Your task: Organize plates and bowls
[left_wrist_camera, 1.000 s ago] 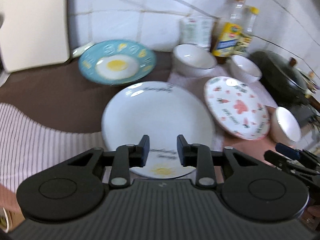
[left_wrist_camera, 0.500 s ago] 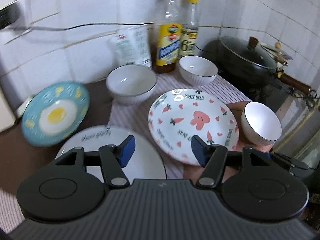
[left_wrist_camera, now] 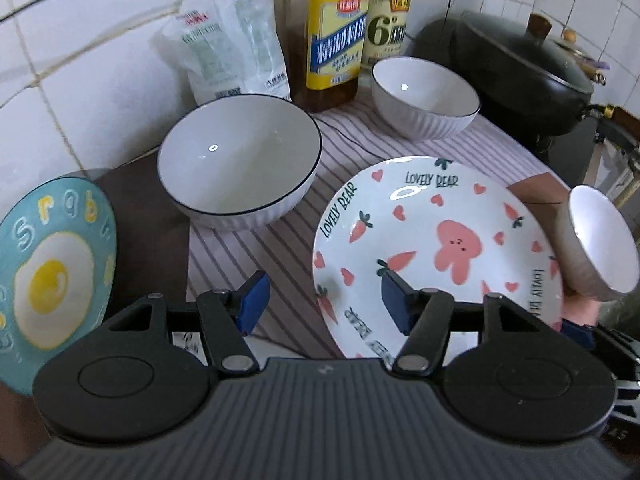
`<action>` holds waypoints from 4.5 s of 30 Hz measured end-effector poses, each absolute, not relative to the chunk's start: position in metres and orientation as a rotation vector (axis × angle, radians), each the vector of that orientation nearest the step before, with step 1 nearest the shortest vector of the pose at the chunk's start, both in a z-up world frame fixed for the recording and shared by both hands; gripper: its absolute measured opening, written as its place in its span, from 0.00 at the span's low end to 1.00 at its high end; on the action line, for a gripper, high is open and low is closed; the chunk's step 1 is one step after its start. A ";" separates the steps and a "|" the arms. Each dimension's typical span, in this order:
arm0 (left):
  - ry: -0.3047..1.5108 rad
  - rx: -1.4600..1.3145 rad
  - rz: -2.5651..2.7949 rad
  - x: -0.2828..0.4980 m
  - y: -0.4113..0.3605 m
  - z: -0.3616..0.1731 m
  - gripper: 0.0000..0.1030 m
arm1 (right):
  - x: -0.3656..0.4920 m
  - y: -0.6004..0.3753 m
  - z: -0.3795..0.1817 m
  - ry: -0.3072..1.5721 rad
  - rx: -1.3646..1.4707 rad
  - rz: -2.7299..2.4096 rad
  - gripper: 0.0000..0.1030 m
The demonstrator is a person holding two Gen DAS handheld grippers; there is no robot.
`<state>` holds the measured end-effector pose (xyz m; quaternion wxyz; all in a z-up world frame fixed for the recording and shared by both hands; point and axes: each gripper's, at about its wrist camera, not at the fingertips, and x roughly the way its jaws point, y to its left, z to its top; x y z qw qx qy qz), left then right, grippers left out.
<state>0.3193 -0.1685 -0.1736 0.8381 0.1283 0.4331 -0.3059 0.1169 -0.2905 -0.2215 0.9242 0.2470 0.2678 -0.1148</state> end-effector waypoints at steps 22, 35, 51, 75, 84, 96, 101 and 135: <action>1.039 0.134 -0.700 0.345 -0.173 -0.198 0.19 | 0.133 -0.293 -0.223 0.565 0.469 -0.342 0.31; 0.973 0.131 -0.620 0.318 -0.154 -0.174 0.19 | 0.131 -0.291 -0.208 0.623 0.431 -0.257 0.27; 0.944 -0.015 -0.517 0.253 -0.066 -0.114 0.19 | 0.103 -0.245 -0.139 0.580 0.405 -0.127 0.27; 1.066 -0.263 -0.301 0.206 0.043 -0.163 0.19 | 0.115 -0.185 -0.148 0.718 0.327 0.086 0.27; 1.077 -0.235 -0.286 0.217 0.043 -0.170 0.19 | 0.135 -0.184 -0.160 0.756 0.321 0.093 0.26; 1.106 -0.178 -0.254 0.228 0.030 -0.173 0.20 | 0.152 -0.189 -0.166 0.805 0.321 0.083 0.26; 1.114 -0.154 -0.247 0.229 0.023 -0.174 0.20 | 0.154 -0.186 -0.168 0.813 0.280 0.067 0.26; 1.109 0.010 -0.081 0.246 -0.018 -0.174 0.27 | 0.179 -0.191 -0.178 0.749 0.130 0.142 0.26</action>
